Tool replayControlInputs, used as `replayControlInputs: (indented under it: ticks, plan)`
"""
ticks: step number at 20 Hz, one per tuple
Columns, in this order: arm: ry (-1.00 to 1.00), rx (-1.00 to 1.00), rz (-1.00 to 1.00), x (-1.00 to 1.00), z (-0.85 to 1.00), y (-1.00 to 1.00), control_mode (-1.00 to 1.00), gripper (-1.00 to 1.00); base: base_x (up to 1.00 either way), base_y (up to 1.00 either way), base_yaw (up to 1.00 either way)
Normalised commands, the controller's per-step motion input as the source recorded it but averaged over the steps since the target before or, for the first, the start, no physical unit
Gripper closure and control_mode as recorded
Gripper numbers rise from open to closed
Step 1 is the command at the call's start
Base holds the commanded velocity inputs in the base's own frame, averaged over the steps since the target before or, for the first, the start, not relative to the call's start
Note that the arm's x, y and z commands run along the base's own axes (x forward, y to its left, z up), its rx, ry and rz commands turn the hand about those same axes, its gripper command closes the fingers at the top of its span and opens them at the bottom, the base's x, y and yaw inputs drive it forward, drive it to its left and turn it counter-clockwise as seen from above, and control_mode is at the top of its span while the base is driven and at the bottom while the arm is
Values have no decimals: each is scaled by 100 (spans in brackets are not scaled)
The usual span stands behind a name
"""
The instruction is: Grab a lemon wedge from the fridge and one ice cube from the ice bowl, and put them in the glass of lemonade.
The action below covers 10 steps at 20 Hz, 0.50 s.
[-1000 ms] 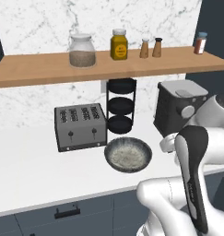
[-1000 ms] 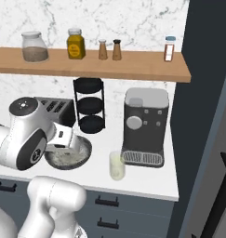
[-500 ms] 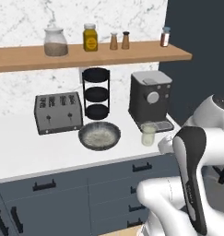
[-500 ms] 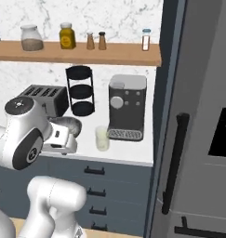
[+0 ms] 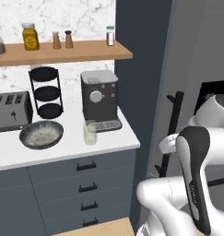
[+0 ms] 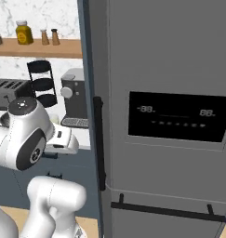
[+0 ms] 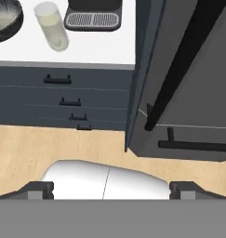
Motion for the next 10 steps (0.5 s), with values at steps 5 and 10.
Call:
replayControlInputs:
  ticks: [5,10]
  plan:
    - [0,0,0,0,0,0,100,-100,-46,-34,0]
    - [0,0,0,0,0,0,100,-100,-34,-1,0]
